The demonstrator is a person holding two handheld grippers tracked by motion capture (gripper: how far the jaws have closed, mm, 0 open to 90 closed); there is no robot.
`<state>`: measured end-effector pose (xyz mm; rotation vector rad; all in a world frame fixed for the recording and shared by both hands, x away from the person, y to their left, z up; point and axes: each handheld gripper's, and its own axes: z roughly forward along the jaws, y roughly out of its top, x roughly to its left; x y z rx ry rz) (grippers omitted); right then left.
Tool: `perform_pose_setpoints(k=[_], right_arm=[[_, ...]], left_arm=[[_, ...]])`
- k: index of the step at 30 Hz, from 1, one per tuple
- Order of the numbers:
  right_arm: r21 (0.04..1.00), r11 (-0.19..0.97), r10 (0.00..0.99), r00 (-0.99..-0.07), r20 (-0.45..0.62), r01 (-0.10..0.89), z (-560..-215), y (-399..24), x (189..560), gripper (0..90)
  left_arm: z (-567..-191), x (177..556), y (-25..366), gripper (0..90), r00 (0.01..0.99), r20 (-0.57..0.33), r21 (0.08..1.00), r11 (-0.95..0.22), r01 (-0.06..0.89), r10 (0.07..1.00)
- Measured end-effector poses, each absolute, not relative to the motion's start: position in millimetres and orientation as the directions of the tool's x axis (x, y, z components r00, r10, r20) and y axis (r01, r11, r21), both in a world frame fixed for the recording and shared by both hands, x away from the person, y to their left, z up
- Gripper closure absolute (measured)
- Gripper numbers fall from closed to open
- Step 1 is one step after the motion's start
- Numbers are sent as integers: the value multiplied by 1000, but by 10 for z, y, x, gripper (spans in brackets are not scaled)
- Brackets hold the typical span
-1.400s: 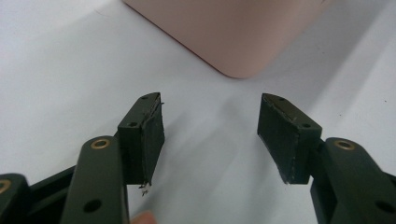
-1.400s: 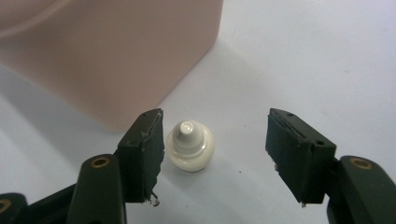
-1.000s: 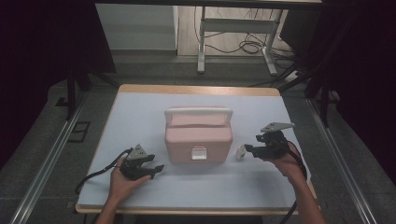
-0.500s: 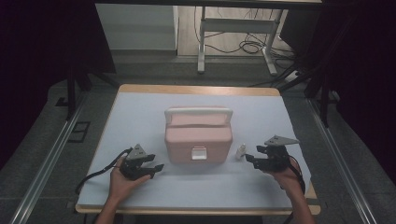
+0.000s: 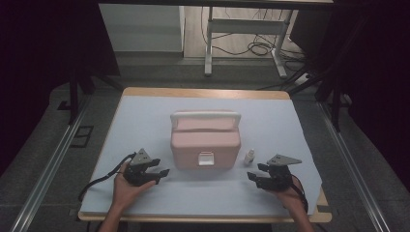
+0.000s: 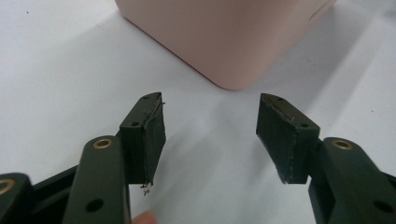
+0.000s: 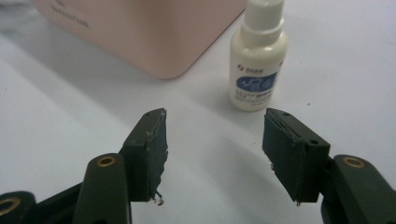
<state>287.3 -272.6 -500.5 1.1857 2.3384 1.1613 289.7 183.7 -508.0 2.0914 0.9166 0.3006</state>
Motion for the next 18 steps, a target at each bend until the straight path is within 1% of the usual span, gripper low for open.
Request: perform_pose_setpoints(k=[7,12,18], right_arm=[[764,339,770,-628,110,549,-5034,-2715,2861,405],[759,330,764,-631,134,561,-5057,-2729,2870,410],[768,327,748,-648,146,551,-5037,-2761,2867,407]], left_arm=[[-5060,2888,1847,419,706,-98,765,-400,504,701],[-5052,2887,1845,417,708,-98,765,-402,503,699],[-4925,2923,1911,393,725,-90,779,-405,478,683]])
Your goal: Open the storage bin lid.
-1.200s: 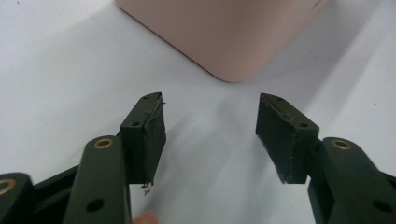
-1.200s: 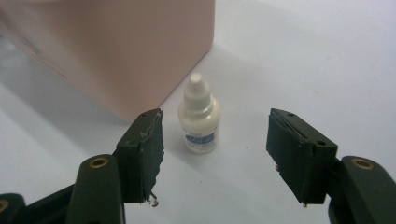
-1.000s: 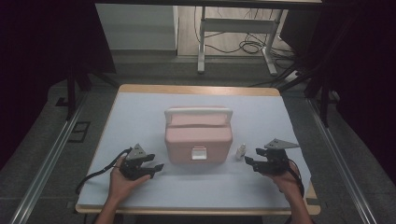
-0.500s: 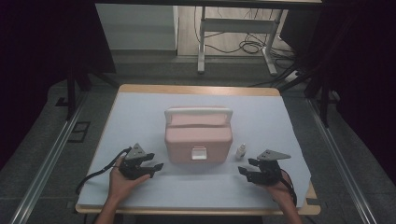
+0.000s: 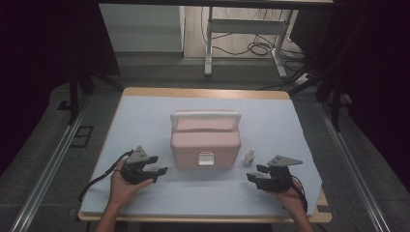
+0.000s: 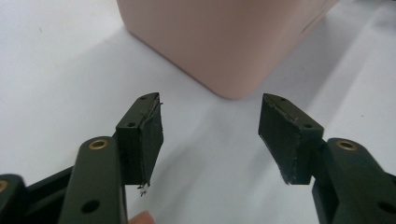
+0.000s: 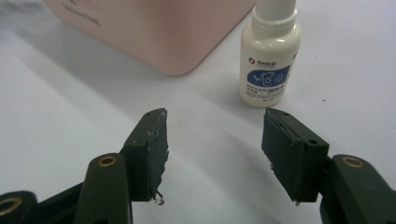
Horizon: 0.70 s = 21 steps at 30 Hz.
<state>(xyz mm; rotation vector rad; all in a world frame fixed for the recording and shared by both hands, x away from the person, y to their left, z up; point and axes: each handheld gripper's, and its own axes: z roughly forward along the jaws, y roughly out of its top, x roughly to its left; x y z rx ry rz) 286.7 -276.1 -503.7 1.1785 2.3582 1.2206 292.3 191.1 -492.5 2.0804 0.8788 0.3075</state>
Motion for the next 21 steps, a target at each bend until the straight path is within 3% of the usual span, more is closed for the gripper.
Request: perform_pose_setpoints(k=[10,21], right_arm=[[779,321,738,-658,150,538,-5018,-2829,2867,409],[775,331,737,-661,143,538,-5017,-2849,2863,410]], left_arm=[[-4509,3110,2081,329,780,-88,776,-449,444,620],[-3978,3355,2192,356,843,-62,803,-475,359,534]])
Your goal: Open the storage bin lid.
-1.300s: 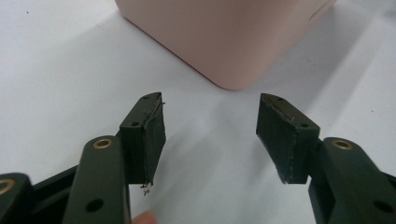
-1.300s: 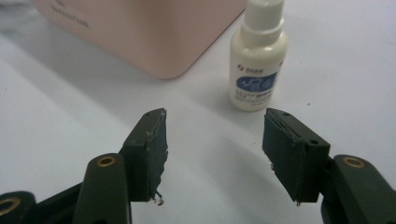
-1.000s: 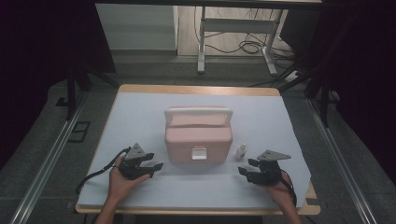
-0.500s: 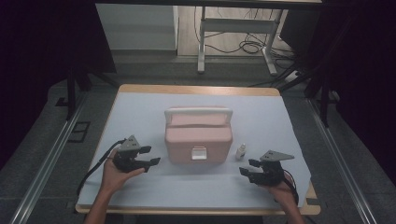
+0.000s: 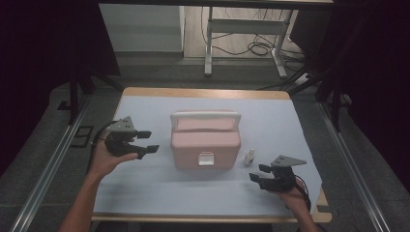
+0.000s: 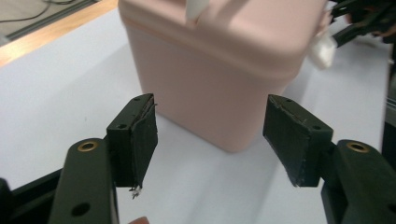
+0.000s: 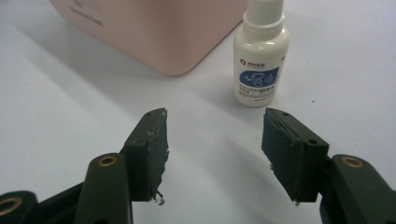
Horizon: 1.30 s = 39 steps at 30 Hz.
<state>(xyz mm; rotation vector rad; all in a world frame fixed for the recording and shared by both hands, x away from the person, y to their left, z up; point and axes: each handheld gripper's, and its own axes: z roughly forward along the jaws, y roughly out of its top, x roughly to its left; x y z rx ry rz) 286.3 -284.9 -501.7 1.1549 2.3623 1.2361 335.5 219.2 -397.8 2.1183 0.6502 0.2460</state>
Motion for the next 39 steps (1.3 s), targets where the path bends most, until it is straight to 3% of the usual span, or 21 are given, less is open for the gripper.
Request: perform_pose_setpoints(k=[13,21,39], right_arm=[[770,331,744,-653,142,545,-5023,-2854,2864,410],[767,332,749,-648,140,549,-5031,-2858,2869,410],[766,336,752,-646,132,548,-5044,-2843,2869,409]], left_arm=[[-3485,3727,2089,360,891,-31,786,-540,301,452],[-3288,3877,1998,367,893,-13,790,-543,285,450],[-3131,4112,1745,371,917,-15,749,-604,274,398]])
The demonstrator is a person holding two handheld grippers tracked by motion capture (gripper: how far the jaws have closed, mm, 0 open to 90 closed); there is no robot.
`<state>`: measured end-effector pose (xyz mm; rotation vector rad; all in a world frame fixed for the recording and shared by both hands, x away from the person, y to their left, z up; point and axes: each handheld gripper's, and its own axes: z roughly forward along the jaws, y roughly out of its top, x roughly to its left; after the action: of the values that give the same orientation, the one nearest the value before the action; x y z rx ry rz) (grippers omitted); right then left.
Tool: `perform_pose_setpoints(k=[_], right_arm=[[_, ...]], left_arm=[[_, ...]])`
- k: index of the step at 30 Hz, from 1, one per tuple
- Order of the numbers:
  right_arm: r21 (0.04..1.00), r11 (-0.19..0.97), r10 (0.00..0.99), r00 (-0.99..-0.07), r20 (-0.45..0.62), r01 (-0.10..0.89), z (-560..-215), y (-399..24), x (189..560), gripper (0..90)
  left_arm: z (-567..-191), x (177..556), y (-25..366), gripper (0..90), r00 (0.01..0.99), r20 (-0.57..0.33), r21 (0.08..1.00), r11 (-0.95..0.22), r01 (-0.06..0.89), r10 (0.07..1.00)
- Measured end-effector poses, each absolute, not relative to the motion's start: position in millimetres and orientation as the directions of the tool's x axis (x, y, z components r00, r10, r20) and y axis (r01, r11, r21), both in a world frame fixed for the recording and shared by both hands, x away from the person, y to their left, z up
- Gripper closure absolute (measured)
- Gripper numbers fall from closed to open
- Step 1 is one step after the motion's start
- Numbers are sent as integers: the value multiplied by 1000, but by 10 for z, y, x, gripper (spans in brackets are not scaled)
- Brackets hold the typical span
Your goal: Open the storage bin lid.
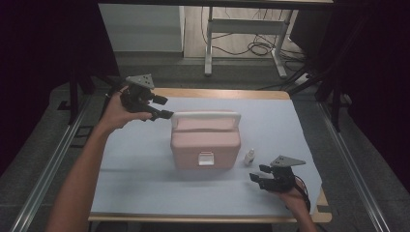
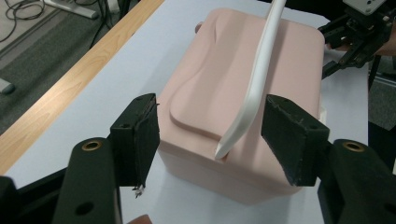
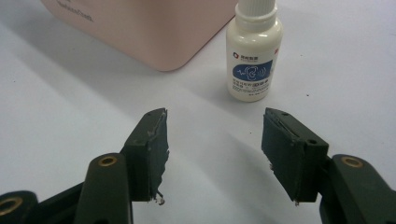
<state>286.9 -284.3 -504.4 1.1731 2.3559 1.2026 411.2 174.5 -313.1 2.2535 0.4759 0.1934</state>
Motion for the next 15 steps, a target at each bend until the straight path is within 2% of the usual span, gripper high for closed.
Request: perform_pose_setpoints(k=[15], right_arm=[[767,334,755,-642,129,548,-5048,-2858,2875,409]], left_arm=[[-3086,4213,1487,382,936,-15,708,-657,259,353]])
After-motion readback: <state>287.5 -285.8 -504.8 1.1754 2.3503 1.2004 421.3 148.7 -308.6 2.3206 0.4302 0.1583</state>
